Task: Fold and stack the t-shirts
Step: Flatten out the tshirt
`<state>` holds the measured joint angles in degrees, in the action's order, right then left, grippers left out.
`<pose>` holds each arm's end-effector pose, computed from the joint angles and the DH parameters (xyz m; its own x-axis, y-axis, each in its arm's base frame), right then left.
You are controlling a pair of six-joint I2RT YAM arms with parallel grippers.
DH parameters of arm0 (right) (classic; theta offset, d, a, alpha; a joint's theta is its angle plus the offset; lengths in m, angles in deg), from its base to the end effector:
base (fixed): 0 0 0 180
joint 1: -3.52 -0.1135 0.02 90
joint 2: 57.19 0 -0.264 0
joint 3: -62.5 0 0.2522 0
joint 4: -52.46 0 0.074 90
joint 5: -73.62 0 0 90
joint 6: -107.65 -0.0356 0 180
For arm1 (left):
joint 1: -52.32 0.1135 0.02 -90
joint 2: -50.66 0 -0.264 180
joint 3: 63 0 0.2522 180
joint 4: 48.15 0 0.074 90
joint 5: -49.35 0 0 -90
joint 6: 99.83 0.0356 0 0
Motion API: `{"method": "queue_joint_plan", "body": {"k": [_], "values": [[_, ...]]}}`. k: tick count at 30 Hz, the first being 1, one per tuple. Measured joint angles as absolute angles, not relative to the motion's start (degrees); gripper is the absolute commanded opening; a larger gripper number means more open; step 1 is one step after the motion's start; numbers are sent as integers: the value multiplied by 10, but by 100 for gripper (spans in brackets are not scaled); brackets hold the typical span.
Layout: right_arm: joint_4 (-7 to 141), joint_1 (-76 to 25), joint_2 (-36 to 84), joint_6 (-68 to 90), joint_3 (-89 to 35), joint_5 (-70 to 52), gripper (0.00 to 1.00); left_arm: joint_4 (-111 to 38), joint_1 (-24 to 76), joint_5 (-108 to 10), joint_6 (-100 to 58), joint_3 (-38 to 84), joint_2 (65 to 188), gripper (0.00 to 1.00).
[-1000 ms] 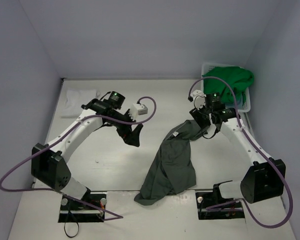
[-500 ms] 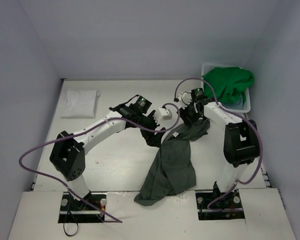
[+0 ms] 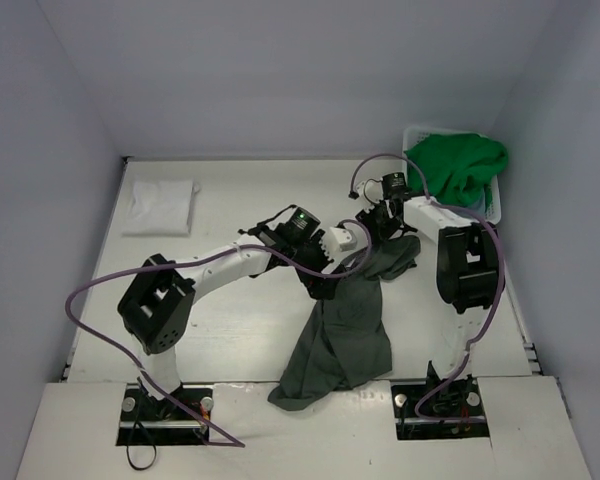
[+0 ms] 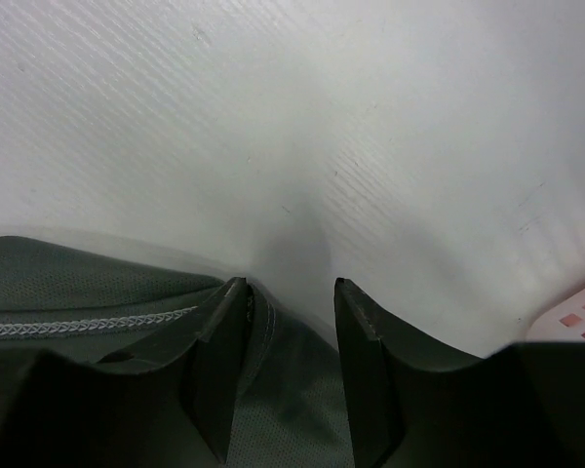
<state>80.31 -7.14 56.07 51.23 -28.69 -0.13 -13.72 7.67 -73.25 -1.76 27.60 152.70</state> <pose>0.4184 0.0889 0.1785 -0.4303 -0.6213 -0.6548 -0.7114 0.6800 -0.1777 0.2673 -0.2910 0.2470 -0.3850 0.5466 -0.7437 0.9221 0.2616 -0.2851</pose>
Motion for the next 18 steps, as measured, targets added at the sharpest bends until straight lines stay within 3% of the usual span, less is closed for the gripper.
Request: {"method": "queue_joint_plan", "body": {"k": [2,5,8,10,18], "values": [[803,-71,560,512,-287,-1,37,-138,64,-725,-18,284,1548,83],[803,-71,552,512,-285,-2,26,-137,49,-717,-17,293,1568,83],[803,-70,533,512,-281,-1,7,-137,40,-709,-17,300,1573,83],[803,-70,519,510,-278,-1,1,-138,40,-702,-16,306,1573,83],[803,-69,478,507,-260,7,0,-153,40,-677,-12,311,1599,83]]}}
